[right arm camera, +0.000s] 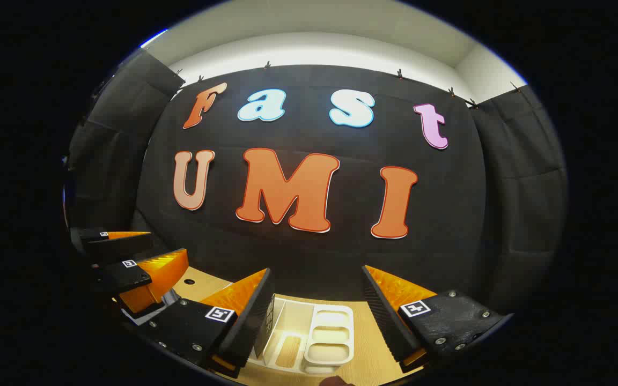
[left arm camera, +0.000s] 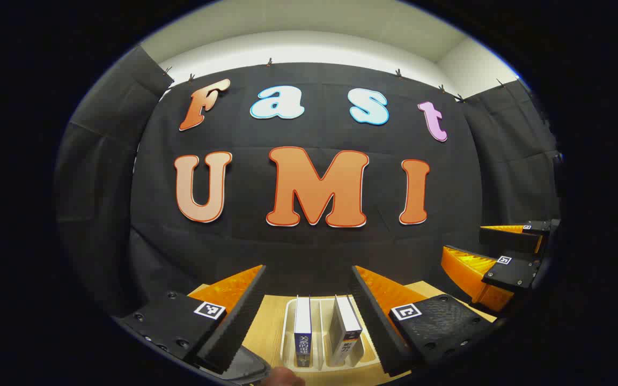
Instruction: Open the schoolbag, grab two books from the bookshelf and put them into the schoolbag.
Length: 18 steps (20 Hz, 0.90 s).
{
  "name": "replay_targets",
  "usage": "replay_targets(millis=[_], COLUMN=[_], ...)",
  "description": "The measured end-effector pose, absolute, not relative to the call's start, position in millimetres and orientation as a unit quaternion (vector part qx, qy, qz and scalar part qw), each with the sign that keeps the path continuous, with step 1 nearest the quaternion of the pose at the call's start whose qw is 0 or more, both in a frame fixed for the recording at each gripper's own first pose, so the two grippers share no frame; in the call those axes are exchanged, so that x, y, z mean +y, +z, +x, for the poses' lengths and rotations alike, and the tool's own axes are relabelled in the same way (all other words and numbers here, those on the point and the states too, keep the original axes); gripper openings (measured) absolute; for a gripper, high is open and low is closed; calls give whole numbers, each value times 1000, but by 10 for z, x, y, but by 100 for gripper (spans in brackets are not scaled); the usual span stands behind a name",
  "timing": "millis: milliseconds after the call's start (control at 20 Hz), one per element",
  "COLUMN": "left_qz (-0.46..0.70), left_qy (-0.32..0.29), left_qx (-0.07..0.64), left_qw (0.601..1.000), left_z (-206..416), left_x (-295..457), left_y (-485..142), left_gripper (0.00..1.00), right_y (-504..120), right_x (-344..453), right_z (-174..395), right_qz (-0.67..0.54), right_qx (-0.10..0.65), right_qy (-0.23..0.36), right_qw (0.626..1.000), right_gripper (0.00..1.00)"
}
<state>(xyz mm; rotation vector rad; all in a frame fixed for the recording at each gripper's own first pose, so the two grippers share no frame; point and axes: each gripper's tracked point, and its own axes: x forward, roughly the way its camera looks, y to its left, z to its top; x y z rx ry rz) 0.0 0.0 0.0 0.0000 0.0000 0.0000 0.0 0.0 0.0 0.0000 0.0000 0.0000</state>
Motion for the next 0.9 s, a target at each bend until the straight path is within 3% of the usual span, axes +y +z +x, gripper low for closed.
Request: replay_targets(millis=[900], left_qz=[17], left_qy=[13], left_qx=[-13], left_qw=[1000], left_z=[-78], left_x=[7], left_y=[22], left_gripper=[96], right_y=[31], right_x=[18], right_z=[-37], right_qz=[-4], right_qx=[-10], right_qy=[4], right_qw=[1000], right_gripper=[96])
